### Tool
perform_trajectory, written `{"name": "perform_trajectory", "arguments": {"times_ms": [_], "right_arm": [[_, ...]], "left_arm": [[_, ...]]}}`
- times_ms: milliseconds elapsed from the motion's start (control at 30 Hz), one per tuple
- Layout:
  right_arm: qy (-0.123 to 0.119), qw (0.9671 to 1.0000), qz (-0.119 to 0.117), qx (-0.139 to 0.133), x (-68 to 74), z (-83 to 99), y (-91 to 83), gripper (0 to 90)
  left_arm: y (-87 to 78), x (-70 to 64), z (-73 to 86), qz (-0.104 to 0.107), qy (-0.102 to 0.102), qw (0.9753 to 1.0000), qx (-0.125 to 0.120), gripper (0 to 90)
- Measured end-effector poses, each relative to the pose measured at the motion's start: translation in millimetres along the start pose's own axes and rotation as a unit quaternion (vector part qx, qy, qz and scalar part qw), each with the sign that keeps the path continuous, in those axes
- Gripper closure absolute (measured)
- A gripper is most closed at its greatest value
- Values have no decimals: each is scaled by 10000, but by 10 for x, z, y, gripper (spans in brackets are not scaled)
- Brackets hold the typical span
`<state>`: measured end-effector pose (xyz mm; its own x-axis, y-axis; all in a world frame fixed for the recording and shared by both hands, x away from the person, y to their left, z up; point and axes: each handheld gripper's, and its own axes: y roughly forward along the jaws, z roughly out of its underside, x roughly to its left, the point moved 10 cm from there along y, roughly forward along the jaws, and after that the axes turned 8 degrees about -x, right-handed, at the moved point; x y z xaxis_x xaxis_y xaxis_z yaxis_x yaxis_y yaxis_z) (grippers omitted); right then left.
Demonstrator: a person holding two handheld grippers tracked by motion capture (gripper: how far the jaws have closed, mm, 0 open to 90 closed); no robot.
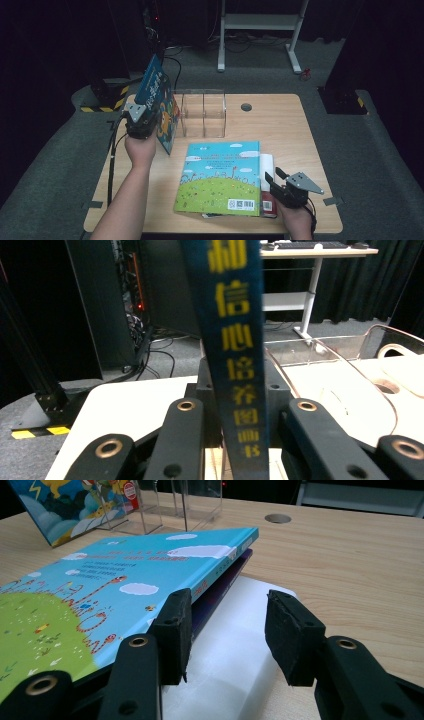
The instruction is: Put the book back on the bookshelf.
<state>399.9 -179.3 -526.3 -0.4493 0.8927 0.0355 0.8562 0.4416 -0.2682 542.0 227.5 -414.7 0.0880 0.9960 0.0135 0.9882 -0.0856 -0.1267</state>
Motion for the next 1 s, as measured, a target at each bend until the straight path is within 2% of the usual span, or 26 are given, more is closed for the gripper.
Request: {"name": "perform_trajectory", "arguments": {"times_ms": [300, 500, 600, 767, 1000], "right_arm": [[-15, 10000, -8, 2, 6, 3, 9, 536], [-11, 10000, -8, 20, 7, 10, 12, 536], [-12, 10000, 3, 19, 4, 9, 11, 536], [-18, 10000, -7, 14, 8, 7, 10, 536], [-37, 10000, -8, 30, 21, 10, 15, 536]], "left_arm": [[-3, 21, 20, 41, 4, 10000, 67, 738], [0, -23, 52, 212, -65, 9996, 152, 617], [-11, -46, 61, 329, -179, 9991, 194, 556], [-58, -53, 91, 364, -270, 9986, 267, 444], [-198, -79, 197, 500, -315, 9975, 392, 363]]}}
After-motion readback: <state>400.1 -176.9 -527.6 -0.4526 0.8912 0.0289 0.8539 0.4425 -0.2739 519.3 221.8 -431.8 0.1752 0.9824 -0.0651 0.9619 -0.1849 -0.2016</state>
